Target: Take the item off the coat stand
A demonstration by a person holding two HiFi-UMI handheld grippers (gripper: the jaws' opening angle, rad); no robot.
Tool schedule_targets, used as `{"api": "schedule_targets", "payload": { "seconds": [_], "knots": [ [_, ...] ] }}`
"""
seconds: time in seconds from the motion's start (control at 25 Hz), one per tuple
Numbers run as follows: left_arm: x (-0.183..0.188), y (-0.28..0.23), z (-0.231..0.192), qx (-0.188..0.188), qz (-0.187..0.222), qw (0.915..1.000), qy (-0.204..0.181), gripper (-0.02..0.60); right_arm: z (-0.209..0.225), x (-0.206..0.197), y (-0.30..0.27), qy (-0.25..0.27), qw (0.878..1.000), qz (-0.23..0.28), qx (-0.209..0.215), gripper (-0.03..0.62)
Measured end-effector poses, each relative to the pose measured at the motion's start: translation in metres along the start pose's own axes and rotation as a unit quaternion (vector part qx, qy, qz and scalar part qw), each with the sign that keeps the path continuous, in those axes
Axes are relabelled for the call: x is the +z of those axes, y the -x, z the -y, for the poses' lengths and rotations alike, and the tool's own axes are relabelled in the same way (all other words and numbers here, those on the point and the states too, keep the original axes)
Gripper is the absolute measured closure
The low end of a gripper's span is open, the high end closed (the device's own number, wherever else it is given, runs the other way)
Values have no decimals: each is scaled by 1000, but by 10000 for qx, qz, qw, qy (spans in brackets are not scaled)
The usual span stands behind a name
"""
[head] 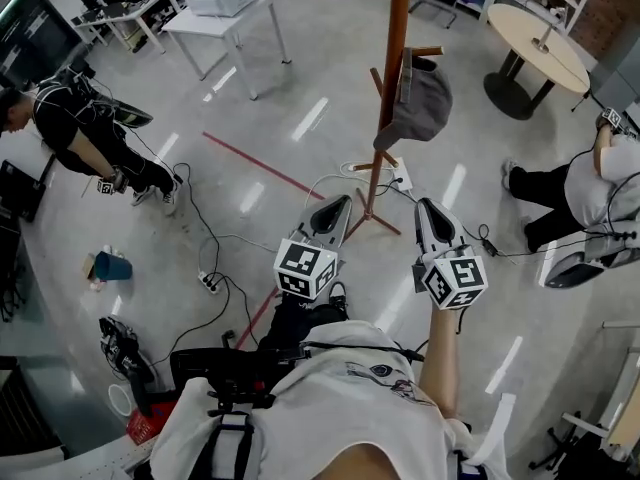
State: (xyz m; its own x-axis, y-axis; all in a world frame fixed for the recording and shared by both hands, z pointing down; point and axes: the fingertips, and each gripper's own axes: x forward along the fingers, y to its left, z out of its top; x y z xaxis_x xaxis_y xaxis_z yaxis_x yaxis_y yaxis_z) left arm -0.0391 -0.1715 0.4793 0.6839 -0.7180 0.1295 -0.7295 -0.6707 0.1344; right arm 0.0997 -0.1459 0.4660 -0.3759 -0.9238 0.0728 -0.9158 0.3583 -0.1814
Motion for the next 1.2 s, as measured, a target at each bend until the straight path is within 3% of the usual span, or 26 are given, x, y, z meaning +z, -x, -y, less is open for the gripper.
{"api": "schedule_targets", "payload": {
  "seconds": [0.24,0.44,0.8,0.96,1.12,1.2],
  "knots": [
    [11,-17,-25,-258,82,9996,65,588,10,1,-27,-111,9996,20,-262,591],
    [14,-35,-33,-258,75,9996,88,589,21,6,-39,-86,9995,3,-301,591],
    [27,-57,-41,94,251,9996,84,588,57,38,-63,12,9995,251,-212,585],
    [35,-61,-47,221,307,9993,72,589,75,42,-72,4,9996,129,-254,492],
    [34,-69,-52,274,283,9992,71,588,97,33,-88,-120,9996,-121,-225,358],
    [34,-73,-53,300,280,9991,69,588,110,35,-98,-249,9995,-141,-153,330]
  ]
}}
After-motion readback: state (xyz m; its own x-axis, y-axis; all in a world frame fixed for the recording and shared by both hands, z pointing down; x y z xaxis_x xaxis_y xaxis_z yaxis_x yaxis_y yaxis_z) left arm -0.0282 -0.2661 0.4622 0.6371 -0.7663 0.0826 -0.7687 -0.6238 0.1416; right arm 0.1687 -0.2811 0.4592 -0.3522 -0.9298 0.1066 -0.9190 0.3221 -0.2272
